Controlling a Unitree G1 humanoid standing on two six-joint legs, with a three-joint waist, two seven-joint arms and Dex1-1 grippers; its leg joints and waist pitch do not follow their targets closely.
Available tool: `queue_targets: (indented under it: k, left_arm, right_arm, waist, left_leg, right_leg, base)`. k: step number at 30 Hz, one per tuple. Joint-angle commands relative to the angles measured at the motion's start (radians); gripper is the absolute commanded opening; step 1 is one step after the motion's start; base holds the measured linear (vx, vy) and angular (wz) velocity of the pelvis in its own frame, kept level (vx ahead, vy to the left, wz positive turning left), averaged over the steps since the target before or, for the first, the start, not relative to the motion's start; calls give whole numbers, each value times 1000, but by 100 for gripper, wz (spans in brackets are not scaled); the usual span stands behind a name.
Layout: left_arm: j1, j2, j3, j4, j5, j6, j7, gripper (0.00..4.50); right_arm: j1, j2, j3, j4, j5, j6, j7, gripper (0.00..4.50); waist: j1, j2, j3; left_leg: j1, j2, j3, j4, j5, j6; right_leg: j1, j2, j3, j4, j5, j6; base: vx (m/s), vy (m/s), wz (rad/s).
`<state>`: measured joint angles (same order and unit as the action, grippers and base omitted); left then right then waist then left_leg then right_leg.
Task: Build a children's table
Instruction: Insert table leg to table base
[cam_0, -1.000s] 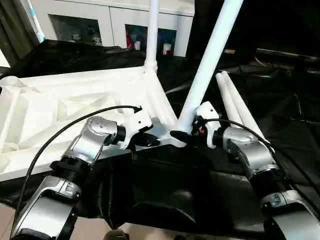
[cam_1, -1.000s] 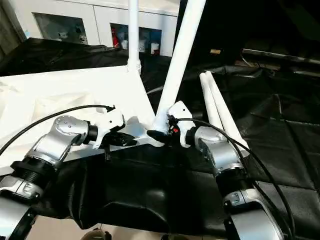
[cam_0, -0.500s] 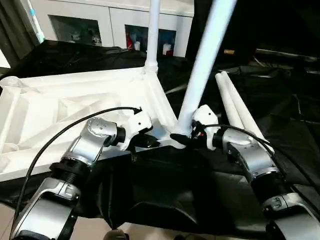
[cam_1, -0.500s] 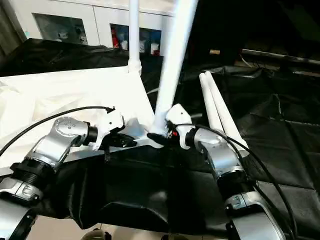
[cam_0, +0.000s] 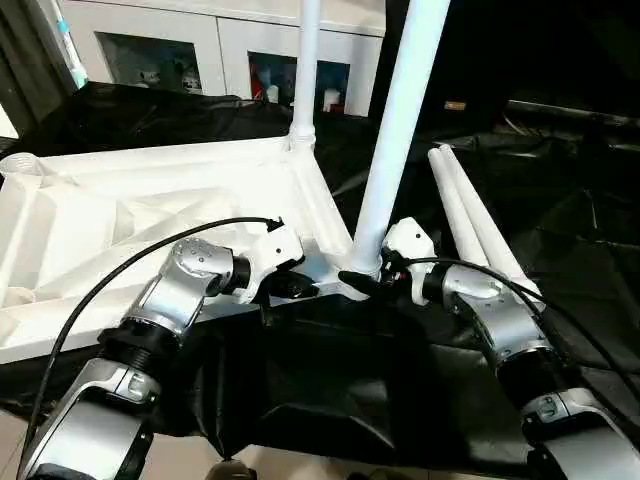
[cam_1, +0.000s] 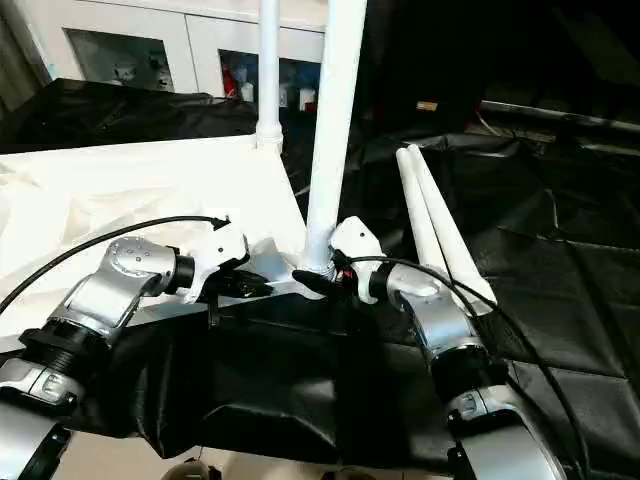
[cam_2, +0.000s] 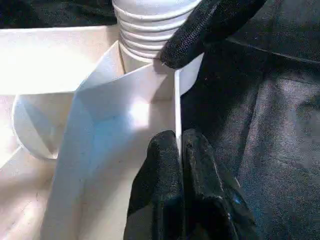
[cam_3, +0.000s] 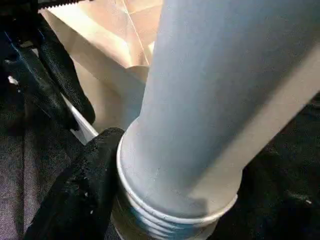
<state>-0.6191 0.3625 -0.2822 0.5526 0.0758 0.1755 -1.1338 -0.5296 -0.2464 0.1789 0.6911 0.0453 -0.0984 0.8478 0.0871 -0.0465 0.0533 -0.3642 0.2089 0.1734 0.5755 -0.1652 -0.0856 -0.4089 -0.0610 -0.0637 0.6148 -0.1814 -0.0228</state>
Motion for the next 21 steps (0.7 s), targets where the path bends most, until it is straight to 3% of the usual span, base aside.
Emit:
queue_targets:
  k: [1,8,12,14,17,21]
  left_arm:
    - [6,-10,18,-30,-38,-28,2,0]
    - [-12,-18,18,-6,-38,-28,9,0]
    - [-19,-26,27,2,-39,-41,29,0]
    - [-30,-35,48,-2,-64,-21,28,56]
    - [-29,-31,73,-49,-115,20,-18,74]
    - [-31,-41,141,-102,-222,45,-67,99]
  right_arm:
    - [45,0,16,84,-25,15,1,290]
    - [40,16,0,117,-17,-6,-10,290]
    - [35,24,-9,132,-9,-18,-14,290]
    - [31,28,-13,141,-12,-26,-15,290]
    - [27,31,-14,148,-14,-33,-16,288]
    - [18,35,-17,164,-17,-41,-18,288]
  waist:
    - [-2,-4,-68]
    - [-4,0,-67]
    - [-4,4,-65]
    - [-4,4,-65]
    - [-4,6,-64]
    - [-6,1,-64]
  left_leg:
    - [8,20,3,-52,-156,52]
    - [9,20,2,-53,-171,42]
    - [14,20,0,-57,-212,32]
    - [14,20,0,-57,-215,29]
    - [16,22,-1,-59,-232,21]
    - [18,20,-1,-60,-256,13]
  right_leg:
    - [60,-72,47,-66,-161,-198]
    - [60,-71,47,-68,-163,-201]
    - [60,-73,47,-75,-216,-197]
    - [60,-72,47,-75,-217,-196]
    - [58,-71,46,-76,-214,-214]
    - [59,-72,46,-78,-258,-203]
  base:
    - [0,0,0]
    - [0,0,0]
    - [0,0,0]
    - [0,0,0]
    - [0,0,0]
    - [0,0,0]
